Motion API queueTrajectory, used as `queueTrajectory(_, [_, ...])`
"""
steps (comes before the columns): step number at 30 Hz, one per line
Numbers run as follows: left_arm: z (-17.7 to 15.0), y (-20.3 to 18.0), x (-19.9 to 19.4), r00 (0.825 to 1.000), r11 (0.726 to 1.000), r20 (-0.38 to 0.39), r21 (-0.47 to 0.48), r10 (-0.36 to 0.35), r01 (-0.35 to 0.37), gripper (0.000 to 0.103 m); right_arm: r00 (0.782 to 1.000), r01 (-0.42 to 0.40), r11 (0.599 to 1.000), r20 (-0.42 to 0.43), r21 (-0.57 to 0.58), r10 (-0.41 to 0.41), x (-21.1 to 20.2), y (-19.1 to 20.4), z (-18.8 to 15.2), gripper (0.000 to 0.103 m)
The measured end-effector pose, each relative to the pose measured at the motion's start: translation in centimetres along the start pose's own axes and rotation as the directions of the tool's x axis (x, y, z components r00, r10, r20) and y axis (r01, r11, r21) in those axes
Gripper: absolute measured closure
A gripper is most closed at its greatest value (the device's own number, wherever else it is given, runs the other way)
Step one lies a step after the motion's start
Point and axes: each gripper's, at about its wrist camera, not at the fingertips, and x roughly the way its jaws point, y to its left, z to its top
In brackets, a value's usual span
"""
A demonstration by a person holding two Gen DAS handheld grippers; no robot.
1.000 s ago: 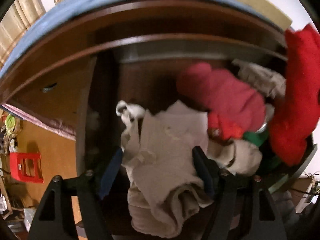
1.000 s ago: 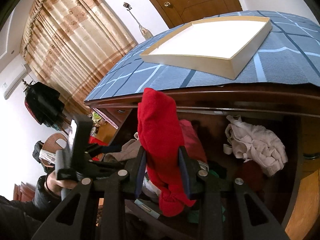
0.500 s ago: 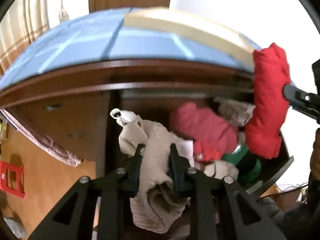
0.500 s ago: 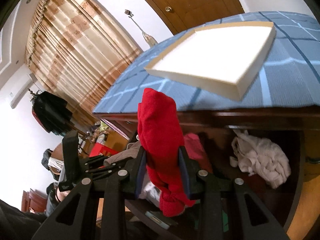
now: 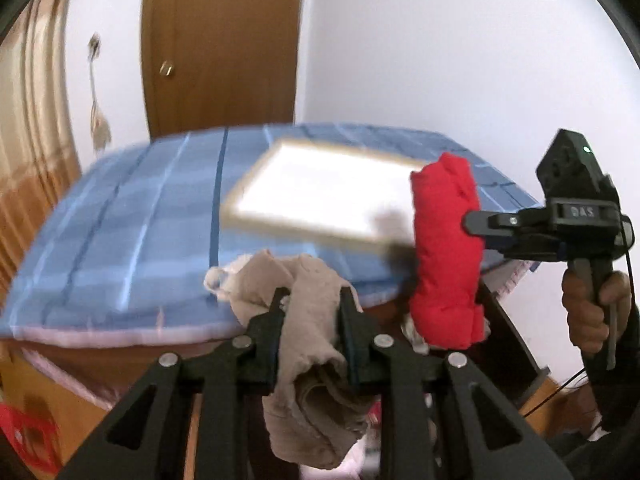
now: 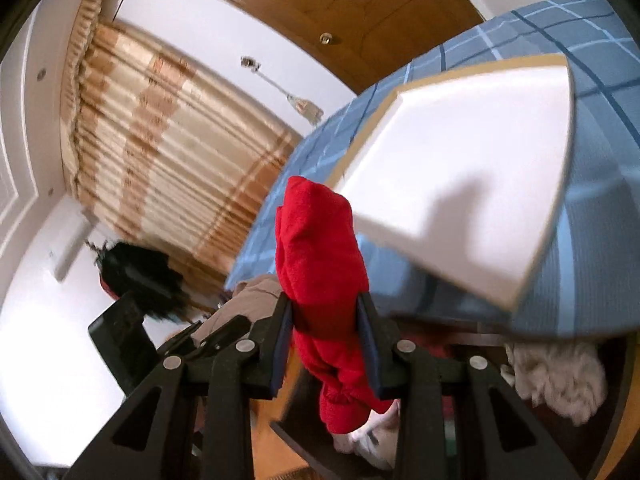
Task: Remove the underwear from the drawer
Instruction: 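Lift both garments out of the drawer toward the white tray, then lower the red garment into the tray while the left tool lowers the beige underwear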
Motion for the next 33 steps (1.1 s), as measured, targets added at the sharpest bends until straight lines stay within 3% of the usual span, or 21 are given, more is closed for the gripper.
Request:
queueTrajectory(12, [11.1,0.1,6.2,0.988,0.979,0.132,0.196,-0.078,0.051,0.081,0.989,0.085,0.991,0.115,0.099,-0.096,3.6,-1.2,11.1,0.069])
queueTrajectory(13, [11.8,0.3,7.2,0.988,0.977,0.134,0.209,-0.075,0.046,0.081,0.986,0.092,0.990,0.127,0.103,-0.105,4.2,-1.4,12.0,0.074])
queueTrajectory(16, [13.6,1.0,10.4,0.990,0.975,0.115,0.217,-0.076,0.050,0.081,0.988,0.084,0.988,0.114,0.130,-0.099,6.2,-2.2,14.3,0.075])
queueTrajectory(20, [14.7,1.5,14.2,0.995,0.968,0.043,0.237,-0.093,0.081,0.081,0.984,0.133,0.982,0.101,0.135,-0.147,7.8,-3.3,16.2,0.075])
queueTrajectory(25, [13.8,1.6,17.7,0.997,0.949,-0.048,0.307,-0.057,0.069,0.081,0.980,0.185,0.979,0.055,0.085,-0.190,7.8,-3.9,15.7,0.075])
queueTrajectory(29, [12.5,2.5,17.4,0.993,0.943,-0.095,0.321,-0.064,0.092,0.079,0.966,0.256,0.966,0.012,0.022,-0.256,7.1,-4.2,13.6,0.075])
queueTrajectory(33, [11.4,3.1,16.9,0.991,0.927,-0.135,0.368,-0.016,0.065,0.061,0.966,0.252,0.967,-0.048,-0.044,-0.254,6.6,-3.9,10.4,0.075])
